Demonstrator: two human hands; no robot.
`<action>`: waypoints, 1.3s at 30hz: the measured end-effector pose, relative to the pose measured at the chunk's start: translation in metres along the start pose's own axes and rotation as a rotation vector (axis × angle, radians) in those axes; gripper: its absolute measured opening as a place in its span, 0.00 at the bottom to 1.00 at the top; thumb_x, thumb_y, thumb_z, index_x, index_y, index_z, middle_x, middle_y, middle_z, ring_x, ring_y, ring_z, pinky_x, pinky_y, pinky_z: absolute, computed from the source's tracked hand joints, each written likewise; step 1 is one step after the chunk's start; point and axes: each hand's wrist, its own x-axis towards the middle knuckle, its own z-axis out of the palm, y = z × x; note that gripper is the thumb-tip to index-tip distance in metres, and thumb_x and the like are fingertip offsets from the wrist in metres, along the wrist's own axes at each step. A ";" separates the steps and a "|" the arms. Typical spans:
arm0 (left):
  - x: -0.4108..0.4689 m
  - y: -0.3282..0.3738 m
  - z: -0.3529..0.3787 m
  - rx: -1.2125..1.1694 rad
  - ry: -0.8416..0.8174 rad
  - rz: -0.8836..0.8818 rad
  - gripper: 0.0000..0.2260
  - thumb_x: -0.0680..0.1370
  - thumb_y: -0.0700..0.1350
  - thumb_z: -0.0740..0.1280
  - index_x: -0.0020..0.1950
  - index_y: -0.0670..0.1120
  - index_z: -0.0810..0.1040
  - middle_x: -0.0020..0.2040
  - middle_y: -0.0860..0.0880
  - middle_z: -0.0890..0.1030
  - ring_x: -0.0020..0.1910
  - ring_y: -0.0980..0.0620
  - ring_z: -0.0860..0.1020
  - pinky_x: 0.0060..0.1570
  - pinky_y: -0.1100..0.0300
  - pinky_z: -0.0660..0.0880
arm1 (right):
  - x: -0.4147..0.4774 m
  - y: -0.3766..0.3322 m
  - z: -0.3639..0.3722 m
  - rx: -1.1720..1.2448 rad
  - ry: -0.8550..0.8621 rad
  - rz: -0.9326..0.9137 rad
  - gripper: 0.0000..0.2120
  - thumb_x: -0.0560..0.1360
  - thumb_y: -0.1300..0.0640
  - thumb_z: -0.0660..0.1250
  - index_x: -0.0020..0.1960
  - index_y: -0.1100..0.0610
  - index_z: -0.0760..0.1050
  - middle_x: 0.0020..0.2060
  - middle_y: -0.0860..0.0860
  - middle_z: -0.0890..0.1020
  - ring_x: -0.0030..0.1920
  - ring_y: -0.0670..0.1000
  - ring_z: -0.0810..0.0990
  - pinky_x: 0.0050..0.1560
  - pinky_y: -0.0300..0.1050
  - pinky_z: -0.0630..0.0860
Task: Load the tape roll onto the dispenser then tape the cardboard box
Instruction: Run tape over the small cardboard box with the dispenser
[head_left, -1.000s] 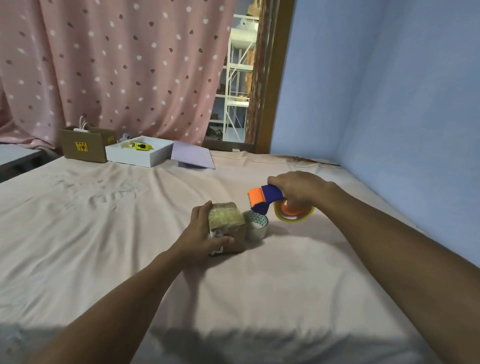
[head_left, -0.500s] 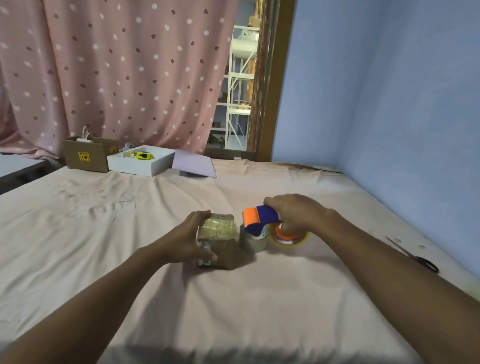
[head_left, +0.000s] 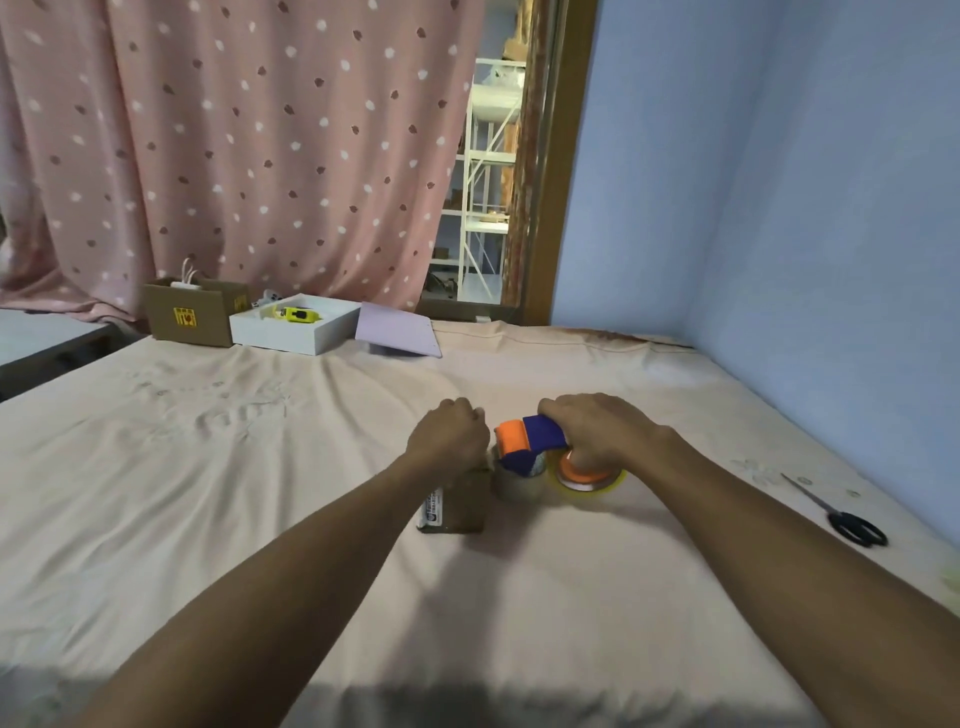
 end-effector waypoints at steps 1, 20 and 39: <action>0.003 -0.004 0.005 0.112 0.006 0.006 0.16 0.83 0.42 0.52 0.59 0.37 0.76 0.60 0.37 0.78 0.61 0.37 0.74 0.59 0.47 0.70 | 0.000 -0.001 -0.001 0.018 0.002 0.001 0.22 0.69 0.54 0.71 0.61 0.48 0.69 0.53 0.50 0.79 0.48 0.54 0.75 0.46 0.48 0.73; 0.007 -0.022 0.022 0.690 0.067 0.316 0.14 0.79 0.40 0.58 0.64 0.39 0.72 0.59 0.38 0.76 0.57 0.36 0.77 0.54 0.48 0.72 | -0.003 -0.003 0.011 -0.068 -0.138 -0.020 0.25 0.71 0.56 0.71 0.64 0.49 0.66 0.52 0.51 0.79 0.48 0.56 0.77 0.44 0.48 0.73; 0.011 -0.024 0.026 0.583 0.023 0.236 0.17 0.82 0.47 0.56 0.63 0.40 0.76 0.61 0.39 0.76 0.60 0.36 0.74 0.58 0.47 0.70 | 0.026 -0.057 -0.029 -0.639 -0.190 -0.117 0.12 0.80 0.55 0.64 0.63 0.51 0.75 0.57 0.52 0.82 0.56 0.57 0.82 0.43 0.48 0.72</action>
